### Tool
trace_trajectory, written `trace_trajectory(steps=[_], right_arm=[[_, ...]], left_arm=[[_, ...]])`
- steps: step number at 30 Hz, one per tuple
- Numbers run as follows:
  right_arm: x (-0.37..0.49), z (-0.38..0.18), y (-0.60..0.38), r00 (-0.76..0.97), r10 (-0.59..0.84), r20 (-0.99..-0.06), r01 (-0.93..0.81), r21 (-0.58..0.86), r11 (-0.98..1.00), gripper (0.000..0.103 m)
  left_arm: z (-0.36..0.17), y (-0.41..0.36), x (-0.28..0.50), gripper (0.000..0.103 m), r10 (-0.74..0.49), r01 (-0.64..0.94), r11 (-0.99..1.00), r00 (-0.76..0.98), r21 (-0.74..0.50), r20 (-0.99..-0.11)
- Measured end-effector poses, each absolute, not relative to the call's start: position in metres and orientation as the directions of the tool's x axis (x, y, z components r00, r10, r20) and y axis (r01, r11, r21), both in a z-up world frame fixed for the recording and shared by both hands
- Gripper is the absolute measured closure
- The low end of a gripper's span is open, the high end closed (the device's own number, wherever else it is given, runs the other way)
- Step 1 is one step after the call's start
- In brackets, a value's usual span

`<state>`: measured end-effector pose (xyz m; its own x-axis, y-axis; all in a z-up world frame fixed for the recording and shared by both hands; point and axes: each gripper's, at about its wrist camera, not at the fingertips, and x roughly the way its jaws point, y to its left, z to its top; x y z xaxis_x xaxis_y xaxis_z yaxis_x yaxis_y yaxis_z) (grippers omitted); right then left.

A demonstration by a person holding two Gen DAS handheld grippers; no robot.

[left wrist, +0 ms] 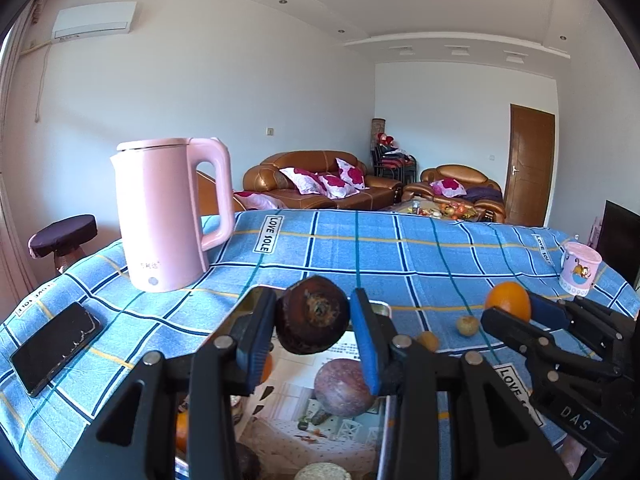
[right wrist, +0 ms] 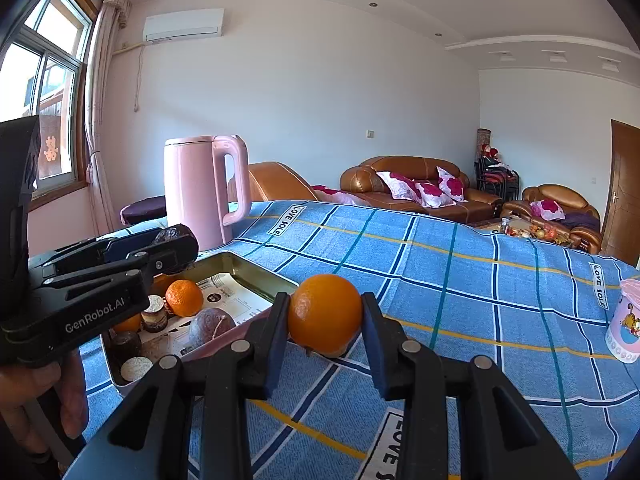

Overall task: Organize fruits
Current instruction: 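Lower the brown fruit and orange over the open tin with both grippers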

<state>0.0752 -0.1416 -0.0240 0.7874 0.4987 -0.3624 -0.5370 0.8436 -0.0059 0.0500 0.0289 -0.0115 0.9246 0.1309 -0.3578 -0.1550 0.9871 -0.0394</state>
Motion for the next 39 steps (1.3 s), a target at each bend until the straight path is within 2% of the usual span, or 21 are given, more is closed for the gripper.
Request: trace_trajectory(steps=[10,39], right_arm=[[0.069,-0.025,-0.117,0.756,0.544,-0.365,-0.589,-0.014,0.808,0.066],[0.058,-0.031,-0.064,0.681,0.605,-0.412,-0.68,-0.05,0.731,0.066]], left_arm=[[-0.015,0.063,0.047,0.064,0.178,-0.215,0.975,0.904,-0.054,-0.388],[-0.025,0.085,0.047,0.064,0.17,-0.216,0.975,0.881,-0.057,-0.442]])
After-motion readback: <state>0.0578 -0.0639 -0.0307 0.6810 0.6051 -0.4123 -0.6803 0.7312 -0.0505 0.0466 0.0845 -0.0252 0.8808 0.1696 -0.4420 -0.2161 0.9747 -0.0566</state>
